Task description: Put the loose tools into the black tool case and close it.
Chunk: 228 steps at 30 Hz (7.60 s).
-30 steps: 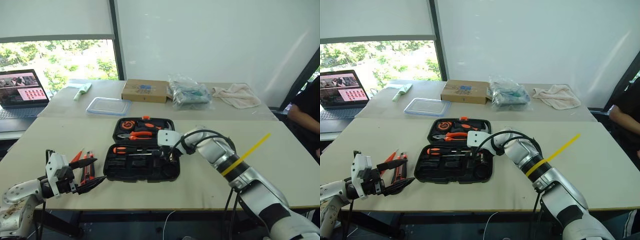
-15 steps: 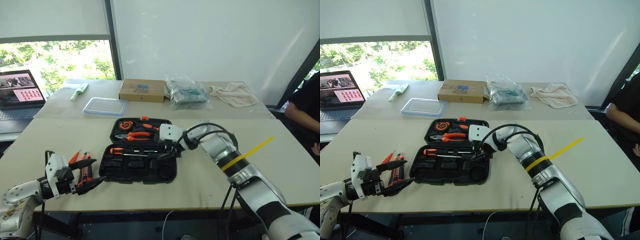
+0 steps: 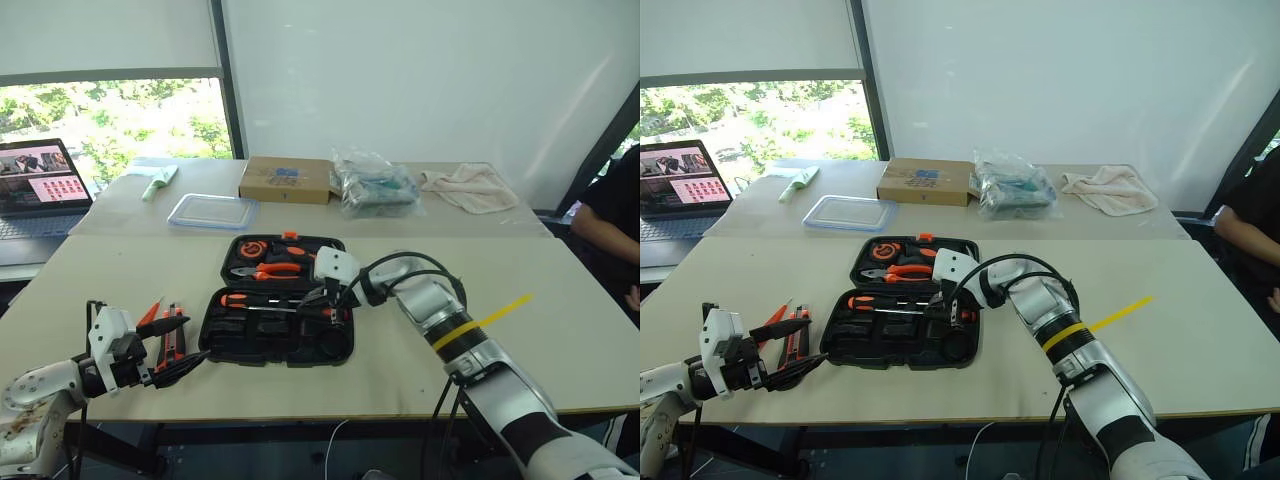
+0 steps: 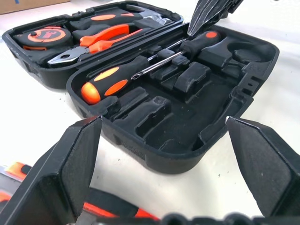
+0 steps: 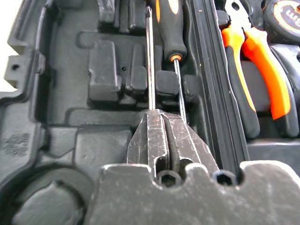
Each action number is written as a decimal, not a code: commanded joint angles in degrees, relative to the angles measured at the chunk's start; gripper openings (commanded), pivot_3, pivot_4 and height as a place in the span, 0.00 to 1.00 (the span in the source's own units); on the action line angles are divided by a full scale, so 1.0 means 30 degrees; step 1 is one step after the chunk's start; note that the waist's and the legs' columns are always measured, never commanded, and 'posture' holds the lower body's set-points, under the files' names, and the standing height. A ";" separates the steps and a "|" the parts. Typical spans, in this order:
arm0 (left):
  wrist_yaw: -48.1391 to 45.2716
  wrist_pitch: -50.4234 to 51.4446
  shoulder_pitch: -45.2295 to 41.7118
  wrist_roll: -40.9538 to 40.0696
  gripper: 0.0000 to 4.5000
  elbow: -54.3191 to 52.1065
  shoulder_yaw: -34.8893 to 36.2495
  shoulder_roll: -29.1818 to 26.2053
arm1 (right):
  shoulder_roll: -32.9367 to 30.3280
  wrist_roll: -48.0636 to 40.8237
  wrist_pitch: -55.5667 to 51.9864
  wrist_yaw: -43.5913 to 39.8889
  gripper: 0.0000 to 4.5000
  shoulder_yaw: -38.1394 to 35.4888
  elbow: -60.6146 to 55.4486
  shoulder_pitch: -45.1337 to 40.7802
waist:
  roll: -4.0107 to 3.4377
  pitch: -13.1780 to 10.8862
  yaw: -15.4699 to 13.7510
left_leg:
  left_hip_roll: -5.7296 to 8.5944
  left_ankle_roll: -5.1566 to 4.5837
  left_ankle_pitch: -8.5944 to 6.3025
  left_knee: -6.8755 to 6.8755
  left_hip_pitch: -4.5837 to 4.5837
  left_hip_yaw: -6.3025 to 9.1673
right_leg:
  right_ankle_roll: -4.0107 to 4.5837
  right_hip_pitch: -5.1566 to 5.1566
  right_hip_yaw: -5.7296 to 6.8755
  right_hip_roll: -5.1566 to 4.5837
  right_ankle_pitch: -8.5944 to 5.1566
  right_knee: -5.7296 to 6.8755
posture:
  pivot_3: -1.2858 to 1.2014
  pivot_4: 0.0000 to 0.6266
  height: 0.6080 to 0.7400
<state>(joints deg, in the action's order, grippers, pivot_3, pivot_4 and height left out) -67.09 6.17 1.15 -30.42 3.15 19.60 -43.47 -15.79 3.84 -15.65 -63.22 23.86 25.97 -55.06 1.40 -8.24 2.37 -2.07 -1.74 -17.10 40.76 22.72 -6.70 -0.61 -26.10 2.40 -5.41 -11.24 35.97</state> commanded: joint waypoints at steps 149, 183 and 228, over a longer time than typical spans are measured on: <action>-0.5252 -0.1348 -1.5996 0.8906 0.15 0.9143 -0.9943 0.0383 | -0.6953 -1.1173 0.1332 0.3464 1.00 -0.9742 -1.7857 1.5326 | 0.0244 -0.0075 -0.0997 | 0.0045 -0.0229 -0.0164 0.0191 -0.0188 0.0081 | -0.0048 0.0305 0.0002 0.0021 -0.0069 -0.0050 | 0.52 0.24 1.00; -0.0783 -0.1519 -0.2508 0.2978 0.64 0.1061 0.1570 -0.0126 | -0.6293 -1.1772 0.1783 0.2869 1.00 -0.9925 -1.7624 1.5682 | 0.0227 -0.0072 -0.0470 | -0.0027 -0.0189 -0.0143 0.0103 -0.0247 0.0060 | -0.0028 0.0294 -0.0030 -0.0007 -0.0072 -0.0052 | 0.52 0.24 1.00; 1.3201 1.4411 -0.1012 -0.0512 0.39 -0.6045 0.2256 0.2206 | -0.6328 -1.1479 0.1768 0.2270 1.00 -0.9209 -1.7296 1.4248 | 0.0227 -0.0074 -0.0933 | 0.0009 -0.0152 -0.0091 -0.0017 -0.0439 0.0063 | 0.0047 0.0384 -0.0034 -0.0035 -0.0047 -0.0024 | 0.52 0.24 1.00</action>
<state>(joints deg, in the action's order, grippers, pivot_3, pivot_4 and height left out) -22.04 54.17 -1.65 -30.16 -17.01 23.31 -35.21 -34.42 -30.46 -11.45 -56.95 -2.67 -24.06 -12.12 2.08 -8.46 -0.43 -2.07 -2.18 -17.37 40.70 21.42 -6.53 -0.43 -25.00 2.30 -5.50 -11.41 35.90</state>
